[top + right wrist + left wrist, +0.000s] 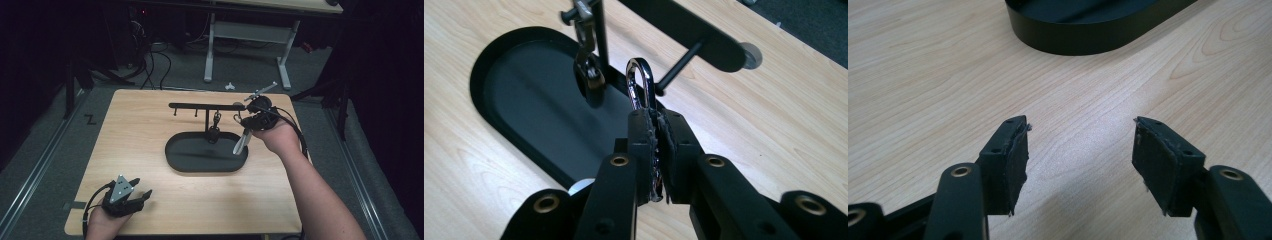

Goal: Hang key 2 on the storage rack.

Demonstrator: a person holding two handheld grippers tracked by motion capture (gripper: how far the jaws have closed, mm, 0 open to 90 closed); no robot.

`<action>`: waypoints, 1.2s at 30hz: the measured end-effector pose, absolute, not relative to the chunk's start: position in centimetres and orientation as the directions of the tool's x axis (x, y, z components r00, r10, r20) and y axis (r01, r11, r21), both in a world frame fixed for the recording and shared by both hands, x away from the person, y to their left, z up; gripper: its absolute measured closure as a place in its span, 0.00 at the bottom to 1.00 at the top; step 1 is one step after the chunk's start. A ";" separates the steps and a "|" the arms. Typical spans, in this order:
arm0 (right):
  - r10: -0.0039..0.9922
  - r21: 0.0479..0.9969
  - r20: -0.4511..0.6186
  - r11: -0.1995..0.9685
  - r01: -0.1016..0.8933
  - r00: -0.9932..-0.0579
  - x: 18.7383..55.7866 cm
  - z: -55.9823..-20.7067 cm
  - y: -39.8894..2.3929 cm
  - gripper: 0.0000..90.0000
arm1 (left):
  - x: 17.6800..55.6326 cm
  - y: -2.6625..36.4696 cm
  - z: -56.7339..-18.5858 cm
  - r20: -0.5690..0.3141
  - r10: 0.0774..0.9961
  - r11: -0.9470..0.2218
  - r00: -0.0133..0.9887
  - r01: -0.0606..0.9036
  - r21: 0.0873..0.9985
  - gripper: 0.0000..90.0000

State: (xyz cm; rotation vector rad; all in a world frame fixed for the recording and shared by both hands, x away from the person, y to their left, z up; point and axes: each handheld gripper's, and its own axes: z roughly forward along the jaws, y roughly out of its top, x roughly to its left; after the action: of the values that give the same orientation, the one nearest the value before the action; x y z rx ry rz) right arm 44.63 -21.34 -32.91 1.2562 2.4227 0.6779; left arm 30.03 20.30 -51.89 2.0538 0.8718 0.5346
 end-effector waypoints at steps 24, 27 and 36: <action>0.866 0.559 -0.033 0.430 0.709 -0.499 47.8 -35.1 -22.2 0.88 | 30.1 19.9 -52.0 0.064 0.733 -0.433 0.678 0.391 0.812 0.44; 0.868 0.562 -0.038 0.428 0.708 -0.495 47.4 -35.2 -22.5 0.84 | 30.2 19.9 -51.9 0.067 0.732 -0.432 0.678 0.386 0.815 0.44; 0.885 0.567 -0.035 0.399 0.720 -0.464 45.5 -37.4 -24.5 0.67 | 30.7 19.3 -51.8 0.070 0.723 -0.439 0.687 0.378 0.815 0.44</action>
State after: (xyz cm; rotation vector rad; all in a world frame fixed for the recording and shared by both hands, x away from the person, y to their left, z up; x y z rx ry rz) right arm 45.46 -24.55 -37.37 1.3935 2.3312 0.6985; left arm 30.69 19.31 -51.85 2.0693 0.8437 0.5290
